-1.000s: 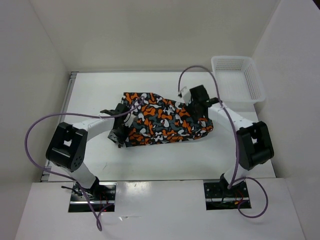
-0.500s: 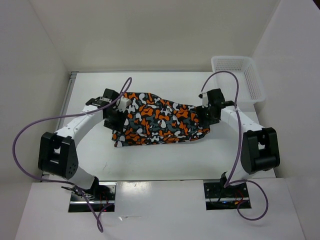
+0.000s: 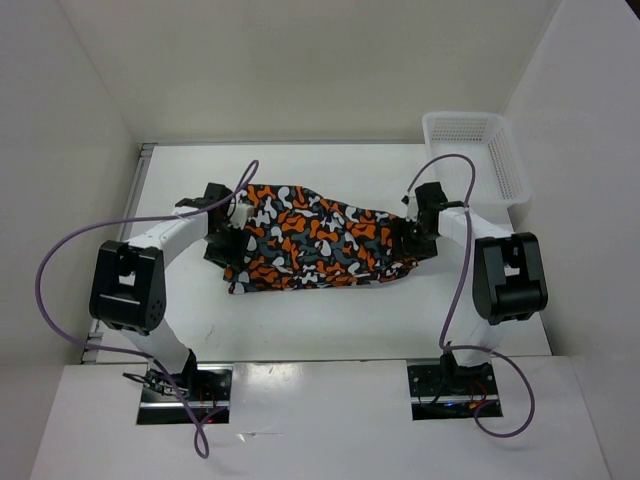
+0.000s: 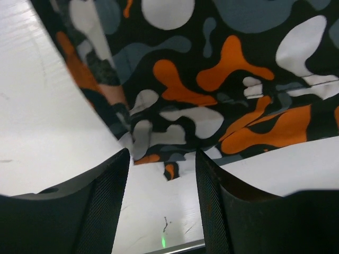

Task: Fold and stack the shorts
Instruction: Fold the shorts

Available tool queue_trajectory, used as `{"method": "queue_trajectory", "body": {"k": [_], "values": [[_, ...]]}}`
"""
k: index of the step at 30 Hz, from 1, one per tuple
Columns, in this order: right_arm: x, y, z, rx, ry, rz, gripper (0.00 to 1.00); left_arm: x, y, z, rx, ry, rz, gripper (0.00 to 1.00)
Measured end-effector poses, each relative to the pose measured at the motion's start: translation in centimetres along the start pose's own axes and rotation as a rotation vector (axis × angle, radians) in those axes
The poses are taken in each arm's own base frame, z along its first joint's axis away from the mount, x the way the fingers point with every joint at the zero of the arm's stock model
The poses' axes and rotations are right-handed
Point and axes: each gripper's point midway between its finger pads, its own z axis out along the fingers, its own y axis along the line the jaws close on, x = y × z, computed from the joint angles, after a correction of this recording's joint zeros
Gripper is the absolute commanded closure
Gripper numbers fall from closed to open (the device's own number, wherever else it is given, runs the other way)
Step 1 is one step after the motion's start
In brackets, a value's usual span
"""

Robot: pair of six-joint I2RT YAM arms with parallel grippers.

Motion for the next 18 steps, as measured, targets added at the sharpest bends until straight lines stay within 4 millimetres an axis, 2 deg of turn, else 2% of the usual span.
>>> {"method": "queue_trajectory", "body": {"k": [4,5,8,9,10,11,14,18], "values": [[0.3,0.1,0.6,-0.019,0.025,0.024,0.27,0.2,-0.7,1.1,0.055,0.024,-0.01,0.5],[0.2,0.1,0.6,-0.022,0.027,0.029,0.27,0.4,-0.8,1.4,0.065,0.037,-0.015,0.58],[0.1,0.1,0.7,-0.03,0.036,0.041,0.28,1.1,-1.0,2.3,0.098,0.079,-0.029,0.72],[0.1,0.2,0.8,-0.034,0.041,0.042,0.3,1.3,-1.0,2.5,0.104,0.091,-0.036,0.84],[0.0,0.2,0.8,-0.036,0.042,0.043,0.34,1.6,-1.0,2.7,0.111,0.105,-0.041,0.88],[0.0,0.2,0.8,-0.039,0.043,0.043,0.44,1.8,-1.0,2.9,0.116,0.117,-0.051,0.91],[0.0,0.2,1.0,-0.05,0.047,0.048,0.57,2.4,-0.8,2.4,0.135,0.15,-0.079,0.97],[0.1,0.4,1.2,-0.065,0.055,0.052,0.74,2.2,0.1,0.2,0.167,0.179,-0.152,0.97]]}}
